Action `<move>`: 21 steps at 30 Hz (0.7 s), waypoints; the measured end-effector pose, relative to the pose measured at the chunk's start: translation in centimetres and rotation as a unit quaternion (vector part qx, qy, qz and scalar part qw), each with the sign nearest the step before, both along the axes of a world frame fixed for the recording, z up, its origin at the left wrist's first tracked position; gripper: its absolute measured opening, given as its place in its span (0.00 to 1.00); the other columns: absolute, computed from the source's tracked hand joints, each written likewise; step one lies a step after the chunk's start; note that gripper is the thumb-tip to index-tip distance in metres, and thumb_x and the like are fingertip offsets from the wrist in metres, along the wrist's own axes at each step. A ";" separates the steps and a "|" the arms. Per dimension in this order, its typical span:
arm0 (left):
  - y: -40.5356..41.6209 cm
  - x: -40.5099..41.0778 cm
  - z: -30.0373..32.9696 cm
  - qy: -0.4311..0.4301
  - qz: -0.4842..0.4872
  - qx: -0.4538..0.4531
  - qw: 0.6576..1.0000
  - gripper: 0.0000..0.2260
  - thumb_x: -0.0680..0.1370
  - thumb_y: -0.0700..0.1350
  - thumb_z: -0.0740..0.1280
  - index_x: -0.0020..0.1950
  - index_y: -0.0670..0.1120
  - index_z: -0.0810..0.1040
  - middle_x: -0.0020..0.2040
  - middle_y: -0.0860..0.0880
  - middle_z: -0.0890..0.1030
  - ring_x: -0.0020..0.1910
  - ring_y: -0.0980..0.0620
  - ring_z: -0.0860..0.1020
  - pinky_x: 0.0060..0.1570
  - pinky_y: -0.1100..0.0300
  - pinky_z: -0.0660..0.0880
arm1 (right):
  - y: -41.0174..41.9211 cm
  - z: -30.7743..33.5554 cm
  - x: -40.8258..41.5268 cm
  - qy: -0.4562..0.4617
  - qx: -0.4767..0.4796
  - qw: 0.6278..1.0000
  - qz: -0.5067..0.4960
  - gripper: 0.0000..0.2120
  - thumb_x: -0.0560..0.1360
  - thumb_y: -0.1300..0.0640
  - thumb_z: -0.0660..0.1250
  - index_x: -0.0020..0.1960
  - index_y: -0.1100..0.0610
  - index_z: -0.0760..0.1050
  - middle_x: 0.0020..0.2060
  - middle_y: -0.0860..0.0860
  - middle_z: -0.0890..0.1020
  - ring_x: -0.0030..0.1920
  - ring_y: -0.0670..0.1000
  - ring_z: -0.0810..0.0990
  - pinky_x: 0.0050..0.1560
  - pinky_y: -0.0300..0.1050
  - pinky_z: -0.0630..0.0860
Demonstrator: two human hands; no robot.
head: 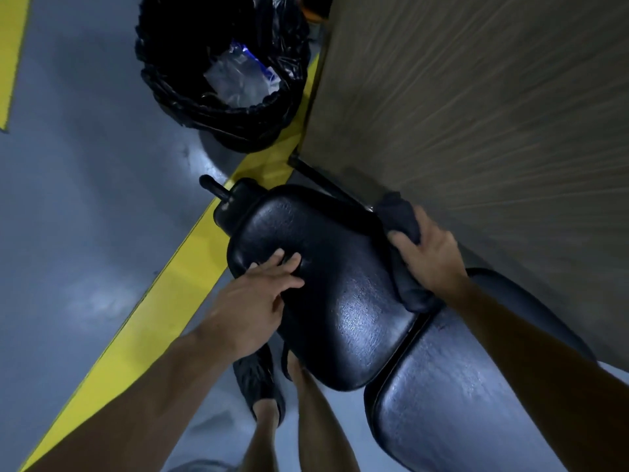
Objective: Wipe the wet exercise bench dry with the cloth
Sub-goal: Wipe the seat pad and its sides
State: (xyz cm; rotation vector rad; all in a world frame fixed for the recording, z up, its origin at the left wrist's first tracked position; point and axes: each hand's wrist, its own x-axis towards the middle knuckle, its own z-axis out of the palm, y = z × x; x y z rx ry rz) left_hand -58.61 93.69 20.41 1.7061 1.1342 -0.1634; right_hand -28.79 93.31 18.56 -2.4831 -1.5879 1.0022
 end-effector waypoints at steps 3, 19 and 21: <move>-0.2 -0.1 -0.2 -0.020 0.016 0.008 1.000 0.22 0.81 0.35 0.58 0.71 0.55 0.73 0.78 0.64 0.55 0.77 0.66 0.45 0.78 0.59 0.46 | 0.7 -1.0 -0.3 -0.037 -0.033 0.999 -0.013 0.23 0.77 0.40 0.63 0.66 0.51 0.70 0.55 0.63 0.83 0.57 0.67 0.80 0.56 0.54 0.72; -0.8 -0.3 -1.2 -0.072 0.055 0.008 0.996 0.23 0.78 0.33 0.57 0.71 0.50 0.73 0.80 0.59 0.56 0.77 0.65 0.43 0.78 0.56 0.40 | 9.8 -1.8 -11.7 0.126 0.021 0.980 0.153 0.23 0.79 0.46 0.64 0.73 0.48 0.70 0.65 0.51 0.80 0.66 0.54 0.76 0.57 0.43 0.69; -1.1 -0.5 -1.4 -0.088 0.066 0.006 0.994 0.23 0.78 0.34 0.56 0.70 0.49 0.74 0.80 0.58 0.57 0.79 0.61 0.46 0.78 0.54 0.42 | 9.4 -2.1 -9.3 0.084 -0.035 0.993 0.075 0.22 0.81 0.45 0.63 0.73 0.49 0.70 0.66 0.54 0.79 0.67 0.58 0.74 0.59 0.45 0.66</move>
